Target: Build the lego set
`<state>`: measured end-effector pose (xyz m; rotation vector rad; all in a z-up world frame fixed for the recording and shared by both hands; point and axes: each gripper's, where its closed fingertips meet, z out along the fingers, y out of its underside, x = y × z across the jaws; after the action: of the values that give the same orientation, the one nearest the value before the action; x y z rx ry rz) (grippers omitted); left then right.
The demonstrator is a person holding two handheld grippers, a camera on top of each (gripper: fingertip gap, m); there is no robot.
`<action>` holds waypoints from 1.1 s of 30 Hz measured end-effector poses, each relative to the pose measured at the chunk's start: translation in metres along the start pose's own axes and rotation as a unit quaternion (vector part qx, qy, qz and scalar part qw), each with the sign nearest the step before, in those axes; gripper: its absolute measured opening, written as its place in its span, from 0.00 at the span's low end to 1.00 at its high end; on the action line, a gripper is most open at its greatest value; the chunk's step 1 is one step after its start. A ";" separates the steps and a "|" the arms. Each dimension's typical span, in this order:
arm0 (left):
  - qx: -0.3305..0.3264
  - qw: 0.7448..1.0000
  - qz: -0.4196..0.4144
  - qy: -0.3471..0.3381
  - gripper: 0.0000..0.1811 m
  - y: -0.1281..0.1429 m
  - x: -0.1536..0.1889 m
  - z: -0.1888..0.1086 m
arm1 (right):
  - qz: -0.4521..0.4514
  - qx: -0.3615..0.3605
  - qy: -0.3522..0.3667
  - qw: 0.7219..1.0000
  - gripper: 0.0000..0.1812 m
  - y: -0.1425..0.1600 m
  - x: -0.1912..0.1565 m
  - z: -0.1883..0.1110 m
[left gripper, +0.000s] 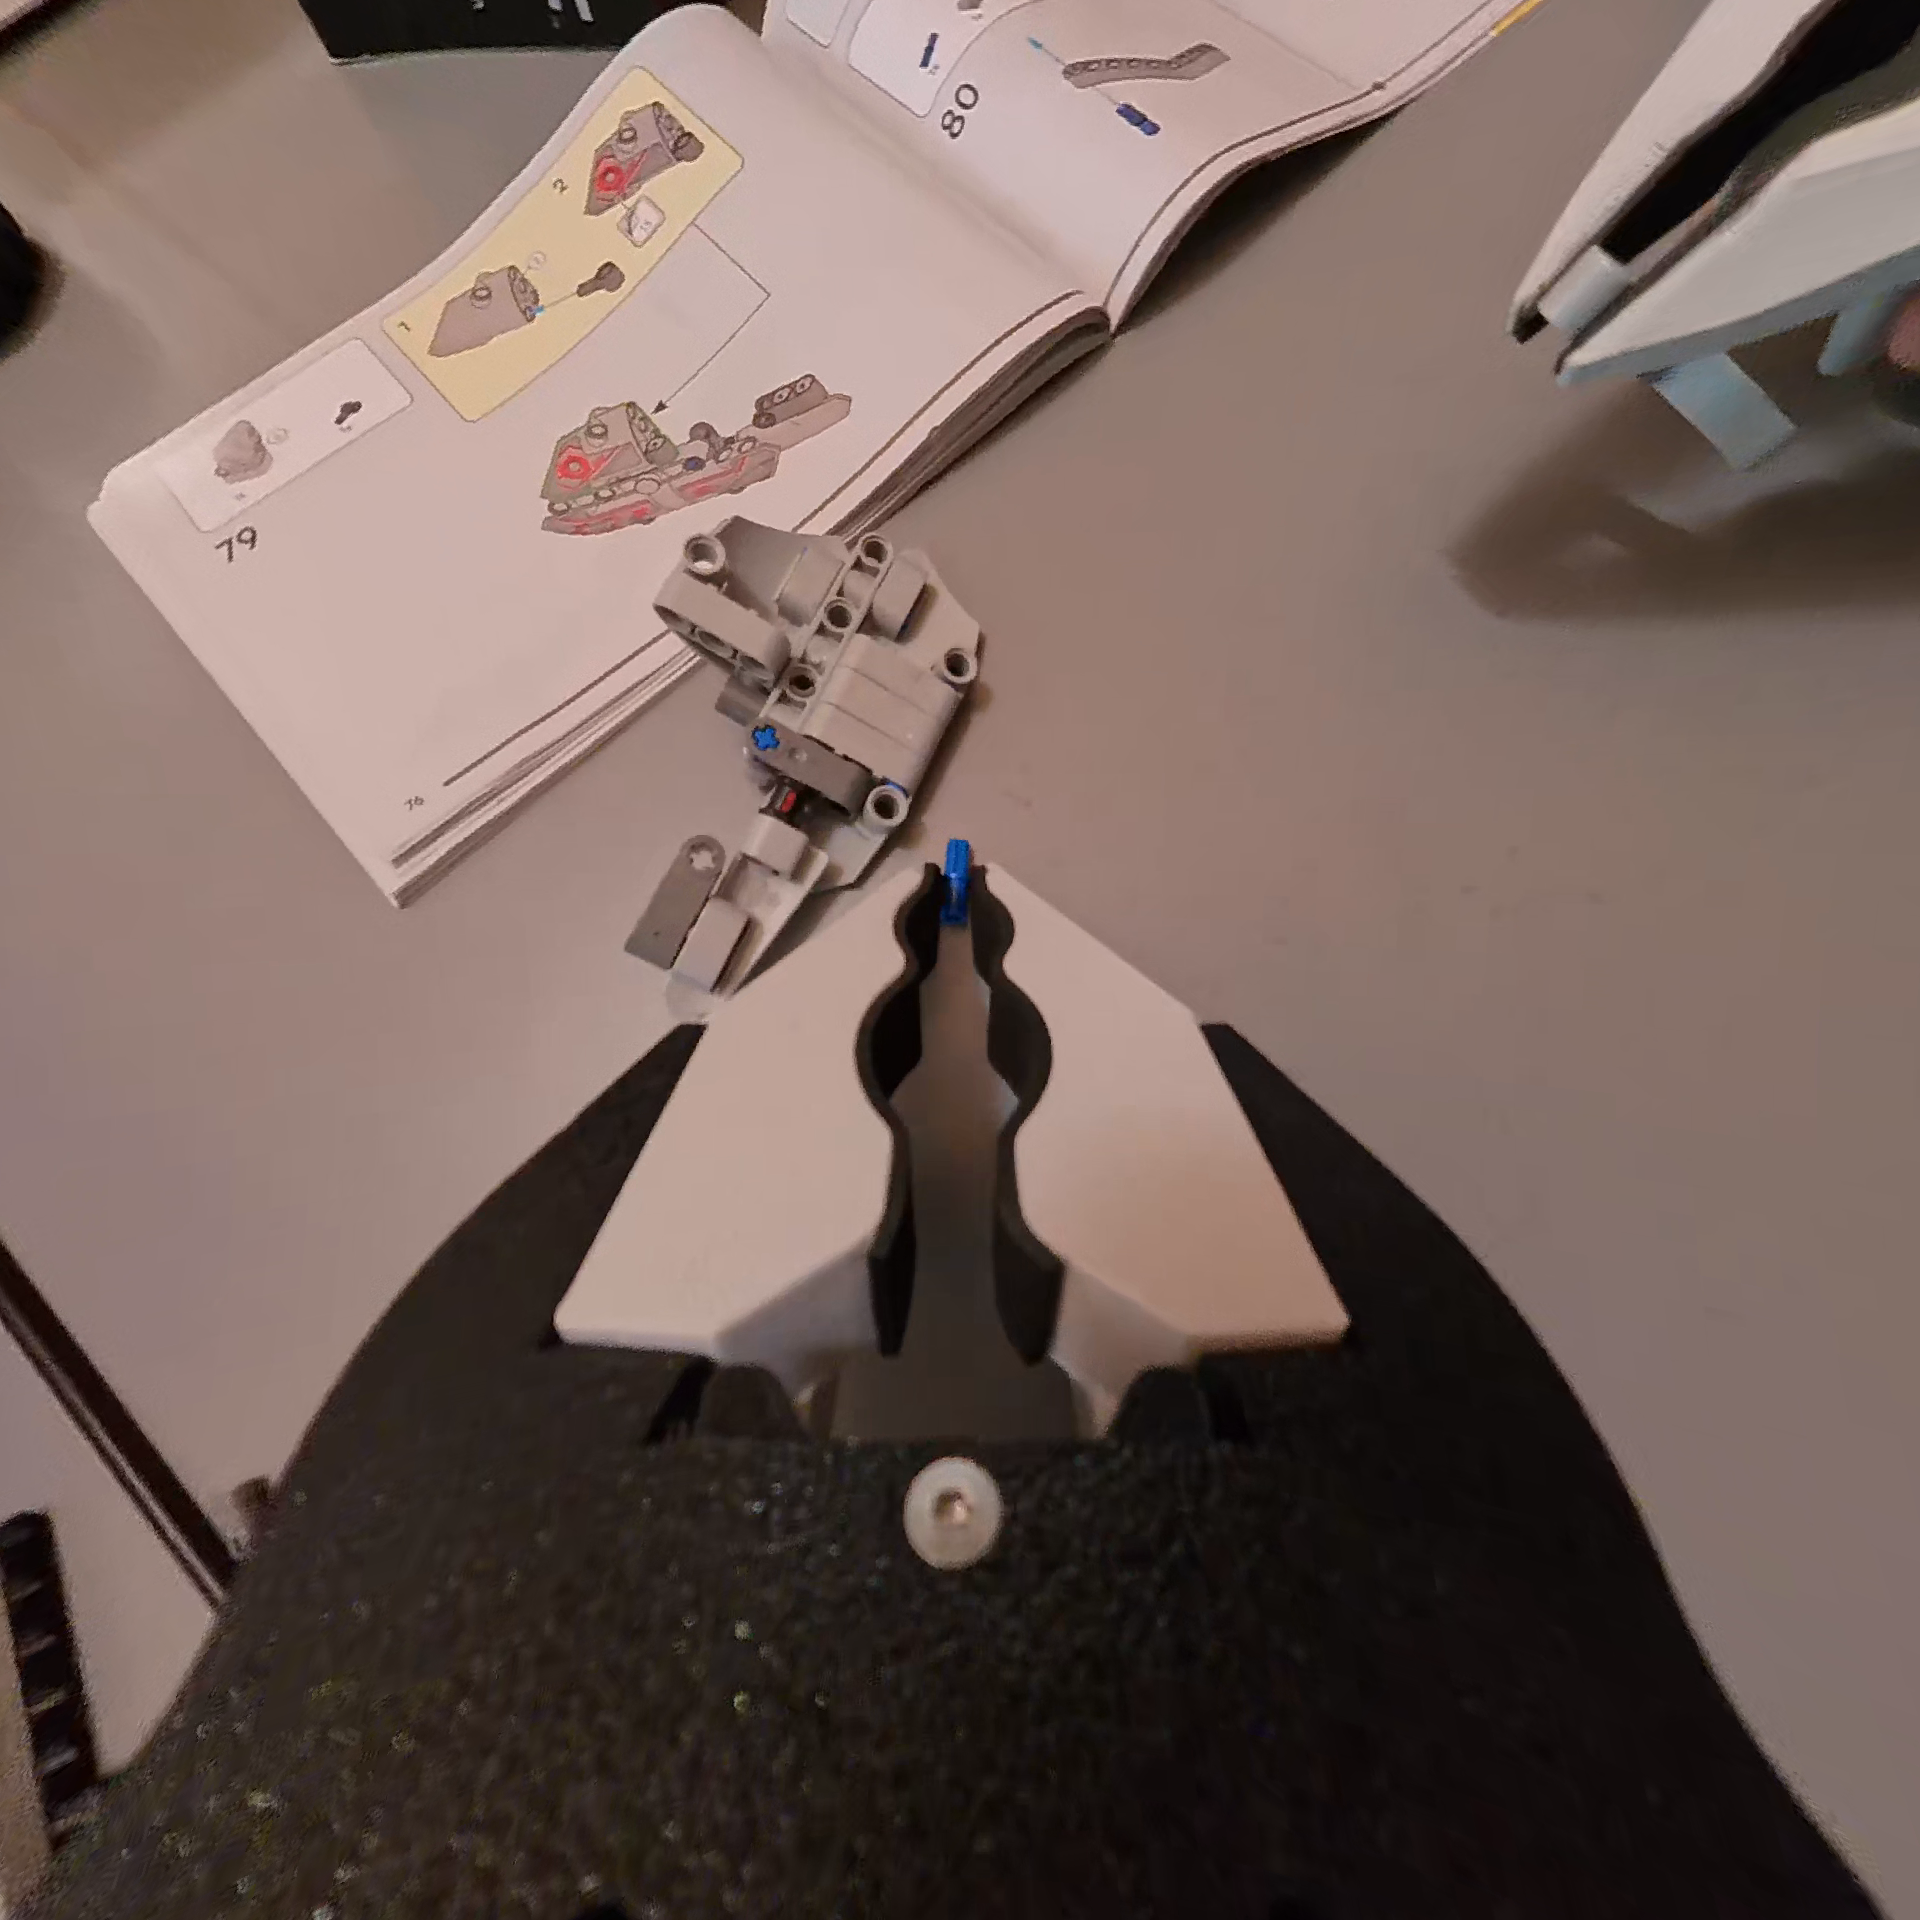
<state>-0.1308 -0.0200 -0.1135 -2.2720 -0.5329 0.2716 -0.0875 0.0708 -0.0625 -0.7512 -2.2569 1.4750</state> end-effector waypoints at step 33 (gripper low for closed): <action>0.196 0.940 0.240 0.141 0.01 -0.061 0.078 -0.021 | -0.094 0.030 -0.061 0.993 0.03 -0.013 -0.034 0.012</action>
<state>-0.0717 0.0398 -0.0564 -1.9683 0.2202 0.2558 -0.0698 0.0373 -0.0552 -0.4275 -2.2890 1.5280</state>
